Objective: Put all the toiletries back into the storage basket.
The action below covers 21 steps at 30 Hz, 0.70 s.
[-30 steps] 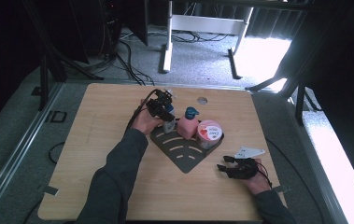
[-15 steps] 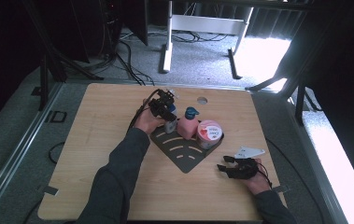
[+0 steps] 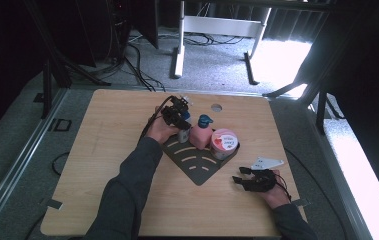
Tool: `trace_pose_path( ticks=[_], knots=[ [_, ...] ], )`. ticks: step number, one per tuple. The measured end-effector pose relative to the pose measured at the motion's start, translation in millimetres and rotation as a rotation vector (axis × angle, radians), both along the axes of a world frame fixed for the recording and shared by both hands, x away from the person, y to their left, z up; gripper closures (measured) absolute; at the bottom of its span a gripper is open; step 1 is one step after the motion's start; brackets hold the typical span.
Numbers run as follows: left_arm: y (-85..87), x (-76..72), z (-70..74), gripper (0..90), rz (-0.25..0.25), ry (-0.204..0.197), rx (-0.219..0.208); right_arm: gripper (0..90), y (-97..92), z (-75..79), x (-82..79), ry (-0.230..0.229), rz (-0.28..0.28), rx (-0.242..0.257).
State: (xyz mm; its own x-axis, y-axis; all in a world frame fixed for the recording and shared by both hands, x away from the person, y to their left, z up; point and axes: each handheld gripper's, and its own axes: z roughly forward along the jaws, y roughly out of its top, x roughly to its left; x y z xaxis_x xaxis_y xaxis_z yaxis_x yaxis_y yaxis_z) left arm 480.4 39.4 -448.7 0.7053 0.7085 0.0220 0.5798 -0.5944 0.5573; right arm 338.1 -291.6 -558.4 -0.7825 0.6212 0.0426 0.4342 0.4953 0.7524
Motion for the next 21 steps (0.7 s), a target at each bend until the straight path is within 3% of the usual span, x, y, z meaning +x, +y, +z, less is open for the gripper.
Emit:
trace_pose_path(
  ticks=[21],
  knots=[
    [-3.5, 5.0, -1.8, 55.0, 0.004, 0.001, -0.033, 47.5, -0.1, 0.0, 0.1, -0.001, 0.003, -0.002]
  ],
)
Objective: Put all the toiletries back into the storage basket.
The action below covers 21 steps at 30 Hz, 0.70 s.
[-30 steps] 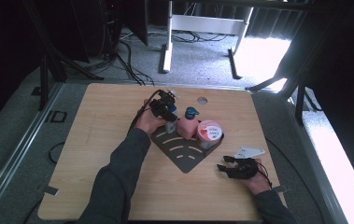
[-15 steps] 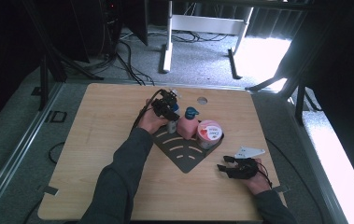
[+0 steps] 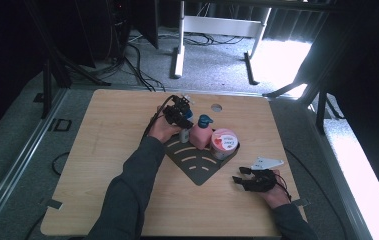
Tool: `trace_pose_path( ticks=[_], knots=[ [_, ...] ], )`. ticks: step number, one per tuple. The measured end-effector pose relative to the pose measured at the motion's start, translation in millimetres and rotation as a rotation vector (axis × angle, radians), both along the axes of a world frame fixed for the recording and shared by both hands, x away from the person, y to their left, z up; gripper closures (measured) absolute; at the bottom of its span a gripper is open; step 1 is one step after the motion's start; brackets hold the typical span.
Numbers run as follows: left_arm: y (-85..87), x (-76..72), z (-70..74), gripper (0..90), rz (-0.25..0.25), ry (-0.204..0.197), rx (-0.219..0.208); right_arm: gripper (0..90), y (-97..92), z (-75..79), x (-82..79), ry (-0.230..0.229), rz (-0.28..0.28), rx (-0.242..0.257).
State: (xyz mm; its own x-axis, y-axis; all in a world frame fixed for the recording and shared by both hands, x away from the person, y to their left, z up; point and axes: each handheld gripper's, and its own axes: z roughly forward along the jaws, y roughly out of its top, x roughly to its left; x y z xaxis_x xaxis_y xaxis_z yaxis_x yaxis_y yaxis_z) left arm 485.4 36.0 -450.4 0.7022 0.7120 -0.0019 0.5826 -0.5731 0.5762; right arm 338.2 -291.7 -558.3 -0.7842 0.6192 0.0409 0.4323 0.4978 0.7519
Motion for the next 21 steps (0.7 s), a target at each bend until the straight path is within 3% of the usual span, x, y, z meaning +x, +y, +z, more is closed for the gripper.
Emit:
trace_pose_path(
  ticks=[14, 16, 21],
  knots=[
    [-0.8, 3.3, -1.0, 53.8, 0.019, 0.016, -0.021, 47.5, 0.4, -0.1, -0.3, -0.002, -0.001, -0.002],
    [1.4, 4.4, -0.9, 51.3, 0.024, 0.035, -0.048, 47.5, 0.6, -0.1, -0.5, -0.004, -0.003, -0.002],
    [4.0, 4.6, 0.5, 46.8, 0.031, 0.043, -0.060, 47.5, 0.7, -0.1, -0.5, -0.004, -0.003, -0.002]
  ],
)
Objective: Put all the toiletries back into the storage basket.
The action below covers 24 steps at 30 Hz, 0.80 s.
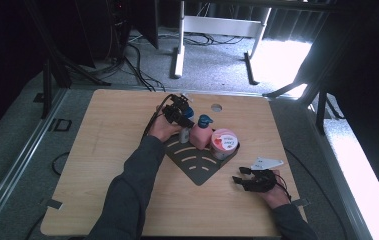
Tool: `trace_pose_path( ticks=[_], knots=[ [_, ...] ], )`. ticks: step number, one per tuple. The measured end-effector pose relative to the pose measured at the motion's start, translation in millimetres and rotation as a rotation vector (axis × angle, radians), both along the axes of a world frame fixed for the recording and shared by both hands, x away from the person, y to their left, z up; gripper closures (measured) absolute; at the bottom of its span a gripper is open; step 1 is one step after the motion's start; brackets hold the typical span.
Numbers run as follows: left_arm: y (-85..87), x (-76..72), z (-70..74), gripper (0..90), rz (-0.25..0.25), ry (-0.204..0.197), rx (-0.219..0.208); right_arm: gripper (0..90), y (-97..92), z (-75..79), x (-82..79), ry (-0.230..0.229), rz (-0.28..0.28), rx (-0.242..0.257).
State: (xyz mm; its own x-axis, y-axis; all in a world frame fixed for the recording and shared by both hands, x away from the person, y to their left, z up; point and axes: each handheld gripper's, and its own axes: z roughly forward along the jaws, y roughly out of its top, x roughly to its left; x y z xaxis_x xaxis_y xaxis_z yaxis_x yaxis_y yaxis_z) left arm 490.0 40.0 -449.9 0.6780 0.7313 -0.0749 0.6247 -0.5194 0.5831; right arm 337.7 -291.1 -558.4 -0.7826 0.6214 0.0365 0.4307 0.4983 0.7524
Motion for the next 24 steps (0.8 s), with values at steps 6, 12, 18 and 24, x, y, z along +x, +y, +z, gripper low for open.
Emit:
trace_pose_path(
  ticks=[6, 12, 18, 24],
  knots=[
    [3.5, -1.4, 1.7, 41.7, -0.008, 0.004, -0.004, 47.5, 0.1, 0.0, -0.1, 0.000, 0.000, 0.000],
    [3.7, -4.6, 4.6, 37.9, -0.018, 0.008, -0.010, 47.5, 0.2, 0.0, -0.3, -0.001, -0.001, -0.001],
    [5.2, -6.8, 4.4, 35.2, -0.029, 0.027, 0.000, 47.4, 0.2, 0.0, -0.3, 0.000, -0.002, -0.001],
    [8.5, -9.0, 3.2, 33.3, -0.036, 0.048, 0.008, 47.4, 0.2, 0.0, -0.3, 0.001, -0.002, 0.000]
  ],
)
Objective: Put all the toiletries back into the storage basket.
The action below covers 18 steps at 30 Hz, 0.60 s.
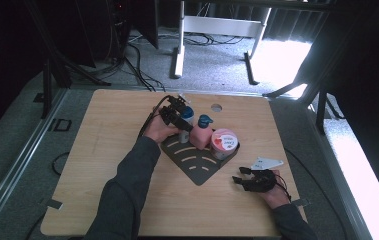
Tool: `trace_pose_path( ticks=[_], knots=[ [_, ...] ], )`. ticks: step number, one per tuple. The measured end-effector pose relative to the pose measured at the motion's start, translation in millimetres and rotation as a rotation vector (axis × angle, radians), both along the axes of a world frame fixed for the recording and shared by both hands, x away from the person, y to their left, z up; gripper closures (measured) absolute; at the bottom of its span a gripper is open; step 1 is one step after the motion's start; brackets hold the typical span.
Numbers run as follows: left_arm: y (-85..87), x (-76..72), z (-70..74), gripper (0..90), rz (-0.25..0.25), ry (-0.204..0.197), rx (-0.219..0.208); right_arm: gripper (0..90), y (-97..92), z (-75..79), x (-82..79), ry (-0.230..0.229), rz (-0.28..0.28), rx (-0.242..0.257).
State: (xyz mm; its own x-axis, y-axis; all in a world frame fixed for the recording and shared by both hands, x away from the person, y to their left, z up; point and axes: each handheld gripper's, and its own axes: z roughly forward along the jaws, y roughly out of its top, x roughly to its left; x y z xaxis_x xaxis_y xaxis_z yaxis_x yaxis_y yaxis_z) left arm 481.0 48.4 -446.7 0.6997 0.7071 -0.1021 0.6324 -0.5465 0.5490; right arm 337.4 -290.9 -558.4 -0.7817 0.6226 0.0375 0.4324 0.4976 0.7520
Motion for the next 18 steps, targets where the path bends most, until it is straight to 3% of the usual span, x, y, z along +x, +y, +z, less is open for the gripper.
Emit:
trace_pose_path(
  ticks=[7, 18],
  knots=[
    [2.0, -3.5, 1.3, 32.6, -0.001, -0.005, -0.001, 47.4, 0.0, 0.0, 0.0, 0.000, 0.000, 0.000],
    [6.3, -12.6, 7.9, 32.8, -0.020, -0.037, 0.044, 47.4, 0.0, 0.0, 0.0, 0.000, 0.000, 0.000]
  ],
)
